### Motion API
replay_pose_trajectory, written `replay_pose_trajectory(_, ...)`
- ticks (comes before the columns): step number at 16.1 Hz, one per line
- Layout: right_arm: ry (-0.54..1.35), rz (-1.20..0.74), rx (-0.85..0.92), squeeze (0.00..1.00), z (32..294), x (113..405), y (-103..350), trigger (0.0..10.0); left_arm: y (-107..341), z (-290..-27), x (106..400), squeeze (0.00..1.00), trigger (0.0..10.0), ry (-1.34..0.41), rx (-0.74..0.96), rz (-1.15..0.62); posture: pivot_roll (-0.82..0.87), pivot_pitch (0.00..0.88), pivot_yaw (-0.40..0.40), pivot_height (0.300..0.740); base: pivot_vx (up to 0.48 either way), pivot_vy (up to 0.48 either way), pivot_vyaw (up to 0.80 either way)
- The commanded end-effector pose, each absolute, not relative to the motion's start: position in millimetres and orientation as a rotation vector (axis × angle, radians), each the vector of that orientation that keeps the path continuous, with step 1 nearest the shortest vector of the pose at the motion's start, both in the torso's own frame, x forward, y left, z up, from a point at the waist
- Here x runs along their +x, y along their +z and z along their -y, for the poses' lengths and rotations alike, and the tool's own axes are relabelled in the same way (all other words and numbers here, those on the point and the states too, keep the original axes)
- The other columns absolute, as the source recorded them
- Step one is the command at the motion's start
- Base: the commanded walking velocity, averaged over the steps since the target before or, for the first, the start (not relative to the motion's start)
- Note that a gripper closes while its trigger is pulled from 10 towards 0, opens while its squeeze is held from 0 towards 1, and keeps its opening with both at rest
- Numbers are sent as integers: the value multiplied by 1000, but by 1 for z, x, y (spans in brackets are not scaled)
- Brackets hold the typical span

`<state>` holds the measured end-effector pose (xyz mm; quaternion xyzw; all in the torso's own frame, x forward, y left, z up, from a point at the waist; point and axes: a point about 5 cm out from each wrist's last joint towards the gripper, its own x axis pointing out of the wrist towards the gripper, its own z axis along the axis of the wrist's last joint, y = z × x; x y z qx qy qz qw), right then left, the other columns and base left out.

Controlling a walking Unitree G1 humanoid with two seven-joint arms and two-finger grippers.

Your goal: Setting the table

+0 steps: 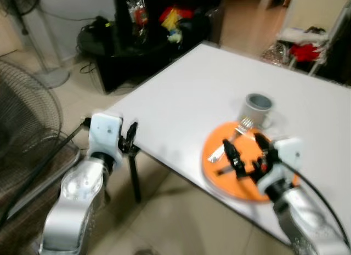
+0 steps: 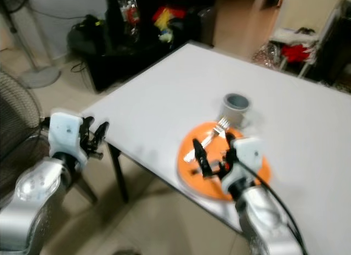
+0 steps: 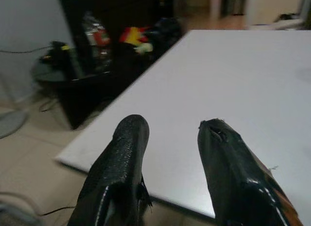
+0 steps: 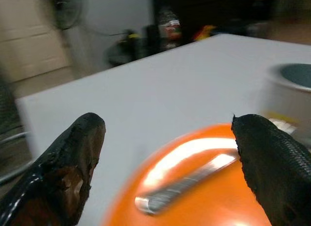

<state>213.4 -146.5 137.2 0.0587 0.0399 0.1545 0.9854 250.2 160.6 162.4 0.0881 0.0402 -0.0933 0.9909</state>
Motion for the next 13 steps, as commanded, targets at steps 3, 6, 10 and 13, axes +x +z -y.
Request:
replay_pose_trajectory(3, 268, -93, 120, 0, 151, 207, 133, 10000, 163, -160, 253, 0, 10000, -204, 183, -86, 32, 0, 25, 740, 0, 0, 800)
replay_pose_trajectory(6, 282, -92, 124, 0, 149, 206, 134, 10000, 163, -157, 256, 0, 10000, -221, 176, -85, 24, 0, 31, 740, 0, 0, 800)
replay_pose_trajectory(10, 329, -124, 140, 0, 146, 207, 128, 10000, 161, -156, 253, 0, 10000, -201, 175, -87, 45, 0, 0, 740, 0, 0, 800)
replay_pose_trajectory(13, 328, -129, 158, 0, 145, 209, 127, 10000, 161, -160, 250, 0, 10000, -192, 183, -93, 67, 0, -8, 740, 0, 0, 800)
